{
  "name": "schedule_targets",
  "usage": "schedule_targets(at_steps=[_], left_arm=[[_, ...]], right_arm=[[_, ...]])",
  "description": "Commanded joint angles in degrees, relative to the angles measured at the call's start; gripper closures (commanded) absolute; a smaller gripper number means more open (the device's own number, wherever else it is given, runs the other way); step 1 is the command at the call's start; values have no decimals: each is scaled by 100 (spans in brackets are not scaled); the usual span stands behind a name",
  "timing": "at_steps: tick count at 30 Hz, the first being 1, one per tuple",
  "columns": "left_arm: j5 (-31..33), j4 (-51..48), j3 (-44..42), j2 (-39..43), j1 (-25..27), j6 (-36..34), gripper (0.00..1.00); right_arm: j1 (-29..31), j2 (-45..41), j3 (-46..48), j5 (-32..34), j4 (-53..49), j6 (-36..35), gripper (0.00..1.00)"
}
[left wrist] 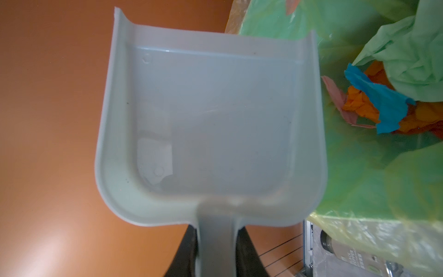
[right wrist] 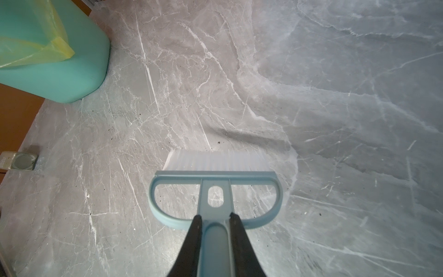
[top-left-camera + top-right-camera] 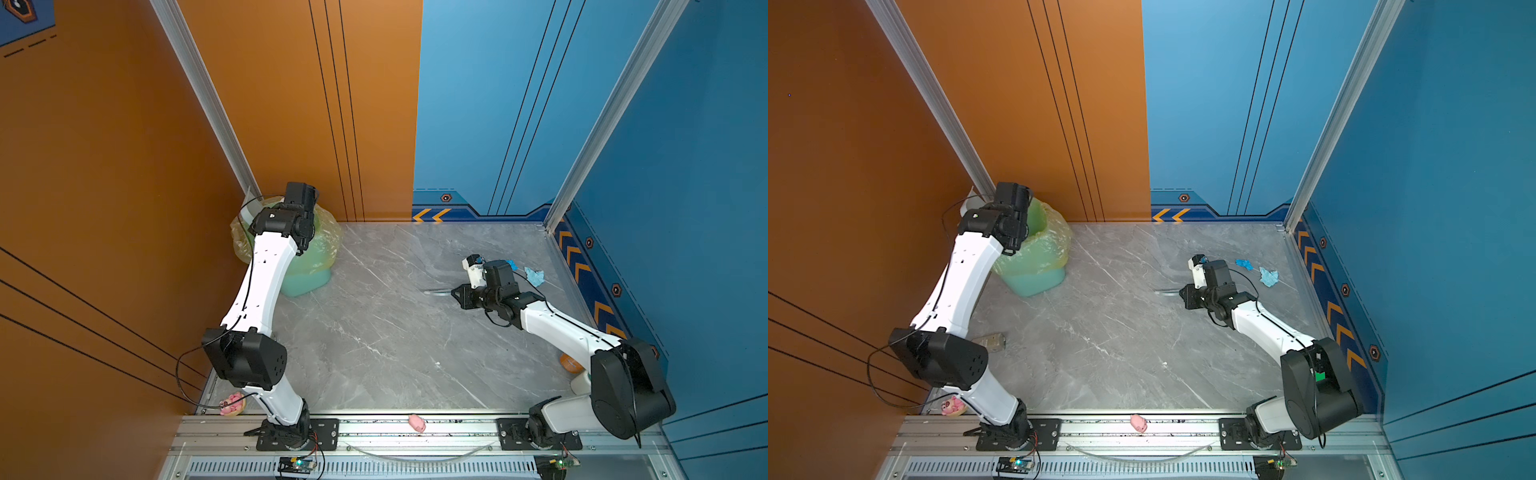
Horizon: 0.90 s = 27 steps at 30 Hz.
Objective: Sweep away the paper scraps from the table
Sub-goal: 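Return the dustpan to the table while the right gripper moves the brush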
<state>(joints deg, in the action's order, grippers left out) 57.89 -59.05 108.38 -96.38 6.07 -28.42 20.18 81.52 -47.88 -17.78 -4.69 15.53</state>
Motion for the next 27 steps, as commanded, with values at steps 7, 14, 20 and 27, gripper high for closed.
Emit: schedule_targets(at_steps=[7,14,20,27], left_arm=[[-2287,-53,421,492,-46,1129,100],[-3638,-13,326,768,-41,1856,100],[-5028,635,-218,1228,-22,2572,100],[-6758,2340,-1645,1997,116,3678,100]], right_arm=[[-40,-256,3,156,22,47,100],[-124,-405,-15,317,-84,47,100],[-363,-501,-202,563,-336,43,100],[-865,-337,-744,1636,-795,112,100]])
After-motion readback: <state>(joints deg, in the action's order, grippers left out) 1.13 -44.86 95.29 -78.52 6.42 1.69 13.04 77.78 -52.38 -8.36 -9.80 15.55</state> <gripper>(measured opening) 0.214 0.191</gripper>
